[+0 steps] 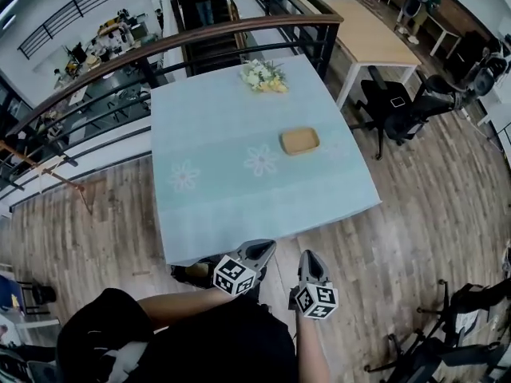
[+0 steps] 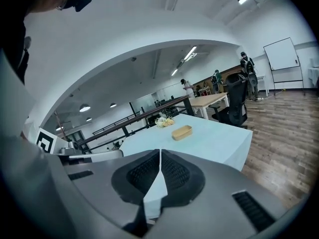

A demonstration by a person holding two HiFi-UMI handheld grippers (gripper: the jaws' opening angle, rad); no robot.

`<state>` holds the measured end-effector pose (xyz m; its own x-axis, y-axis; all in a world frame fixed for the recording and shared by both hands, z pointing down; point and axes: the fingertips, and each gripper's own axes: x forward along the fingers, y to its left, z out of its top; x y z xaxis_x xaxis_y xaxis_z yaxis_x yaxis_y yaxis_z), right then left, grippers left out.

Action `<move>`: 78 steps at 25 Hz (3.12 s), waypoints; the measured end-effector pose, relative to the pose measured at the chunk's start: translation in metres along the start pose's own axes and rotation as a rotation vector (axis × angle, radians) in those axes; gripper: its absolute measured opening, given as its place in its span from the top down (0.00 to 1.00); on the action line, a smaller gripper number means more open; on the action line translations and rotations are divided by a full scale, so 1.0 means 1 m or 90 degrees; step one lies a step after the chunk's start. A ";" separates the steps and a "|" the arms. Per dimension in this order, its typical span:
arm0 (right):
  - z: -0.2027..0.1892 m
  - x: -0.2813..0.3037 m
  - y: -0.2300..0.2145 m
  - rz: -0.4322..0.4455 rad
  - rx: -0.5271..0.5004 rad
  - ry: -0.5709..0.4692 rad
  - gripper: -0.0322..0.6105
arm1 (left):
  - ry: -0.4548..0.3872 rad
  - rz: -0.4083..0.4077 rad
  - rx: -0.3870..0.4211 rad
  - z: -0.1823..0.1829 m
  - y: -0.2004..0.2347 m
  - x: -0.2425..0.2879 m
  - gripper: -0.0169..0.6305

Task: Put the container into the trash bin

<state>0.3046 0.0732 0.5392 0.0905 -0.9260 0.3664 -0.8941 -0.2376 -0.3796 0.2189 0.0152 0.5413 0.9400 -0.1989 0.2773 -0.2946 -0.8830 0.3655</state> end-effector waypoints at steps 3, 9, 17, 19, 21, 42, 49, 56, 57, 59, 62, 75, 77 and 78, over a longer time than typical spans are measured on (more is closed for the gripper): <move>0.016 0.031 -0.013 0.006 -0.011 0.016 0.89 | -0.007 -0.009 -0.020 0.011 0.015 0.029 0.95; 0.037 0.107 -0.041 0.030 -0.029 0.058 0.89 | -0.012 0.003 -0.053 0.029 0.057 0.090 0.95; 0.065 0.179 -0.047 0.064 -0.046 0.100 0.89 | -0.027 0.024 -0.074 0.068 0.107 0.133 0.95; 0.071 0.194 -0.061 0.054 -0.067 0.118 0.89 | -0.027 0.043 -0.092 0.066 0.120 0.146 0.95; 0.079 0.214 -0.080 0.047 -0.074 0.128 0.89 | -0.034 0.064 -0.103 0.068 0.132 0.161 0.95; 0.137 0.394 -0.173 0.170 -0.080 0.252 0.89 | -0.034 0.278 -0.175 0.107 0.206 0.254 0.95; 0.115 0.457 -0.191 0.164 -0.102 0.311 0.80 | -0.028 0.325 -0.203 0.097 0.220 0.258 0.95; 0.083 0.504 -0.206 0.154 -0.145 0.380 0.78 | -0.041 0.380 -0.218 0.102 0.228 0.252 0.95; 0.079 0.508 -0.208 0.154 -0.148 0.388 0.78 | -0.045 0.387 -0.216 0.104 0.227 0.251 0.95; 0.072 0.516 -0.210 0.149 -0.149 0.397 0.78 | -0.053 0.402 -0.221 0.104 0.229 0.249 0.95; 0.064 0.528 -0.212 0.137 -0.138 0.410 0.78 | -0.059 0.423 -0.246 0.098 0.232 0.246 0.95; 0.052 0.517 -0.215 0.150 -0.105 0.448 0.89 | -0.064 0.433 -0.248 0.079 0.204 0.260 0.95; 0.054 0.506 -0.208 0.162 -0.115 0.443 0.89 | -0.070 0.433 -0.247 0.076 0.200 0.255 0.95; 0.054 0.500 -0.203 0.165 -0.117 0.441 0.89 | -0.073 0.435 -0.244 0.075 0.199 0.251 0.95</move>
<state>0.5552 -0.3571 0.7539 -0.3741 -0.5355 0.7571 -0.9135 0.0720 -0.4005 0.4095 -0.2420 0.6174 0.5358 -0.7051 0.4645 -0.8318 -0.3464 0.4337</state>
